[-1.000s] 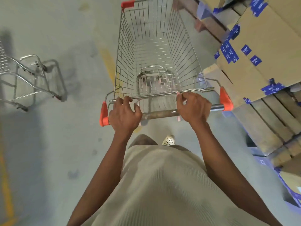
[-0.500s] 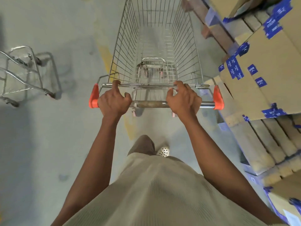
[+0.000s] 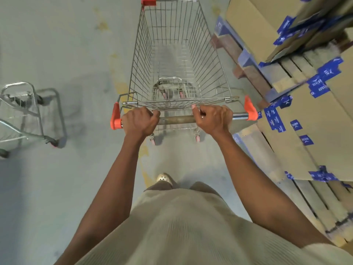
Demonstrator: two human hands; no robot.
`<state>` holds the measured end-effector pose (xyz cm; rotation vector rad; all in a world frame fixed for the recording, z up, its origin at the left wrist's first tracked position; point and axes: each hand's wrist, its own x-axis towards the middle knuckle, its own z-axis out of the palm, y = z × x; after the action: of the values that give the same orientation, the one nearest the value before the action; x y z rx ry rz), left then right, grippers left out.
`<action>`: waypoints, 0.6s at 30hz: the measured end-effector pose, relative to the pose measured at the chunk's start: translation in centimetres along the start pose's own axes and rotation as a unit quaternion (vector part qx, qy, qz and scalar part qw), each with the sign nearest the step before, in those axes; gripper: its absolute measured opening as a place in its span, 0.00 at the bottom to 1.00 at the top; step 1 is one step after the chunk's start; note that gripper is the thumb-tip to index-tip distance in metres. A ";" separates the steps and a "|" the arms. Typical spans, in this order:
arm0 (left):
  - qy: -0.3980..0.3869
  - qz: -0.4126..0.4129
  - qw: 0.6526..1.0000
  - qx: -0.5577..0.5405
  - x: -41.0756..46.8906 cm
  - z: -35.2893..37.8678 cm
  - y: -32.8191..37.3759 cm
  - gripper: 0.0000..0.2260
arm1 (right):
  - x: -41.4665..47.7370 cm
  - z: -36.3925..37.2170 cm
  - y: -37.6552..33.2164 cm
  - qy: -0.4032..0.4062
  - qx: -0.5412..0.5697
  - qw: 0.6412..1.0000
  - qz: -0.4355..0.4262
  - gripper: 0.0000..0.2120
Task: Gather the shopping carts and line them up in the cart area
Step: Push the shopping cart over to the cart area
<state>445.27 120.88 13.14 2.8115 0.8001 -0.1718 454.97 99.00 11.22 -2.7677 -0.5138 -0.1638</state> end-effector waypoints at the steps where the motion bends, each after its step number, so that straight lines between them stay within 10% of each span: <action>1: -0.006 0.004 1.000 0.010 1.6 -0.3 -0.1 0.24 | 1.8 0.0 -0.3 -0.021 -0.002 1.000 0.004 0.27; 18: 0.037 -0.143 0.989 0.017 23.8 -3.6 0.1 0.24 | 29.7 6.6 -6.2 -0.090 -0.071 0.988 -0.108 0.24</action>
<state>465.66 133.72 12.62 2.7352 1.2274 -0.1263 480.62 116.42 11.79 -2.8757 -0.8807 0.0016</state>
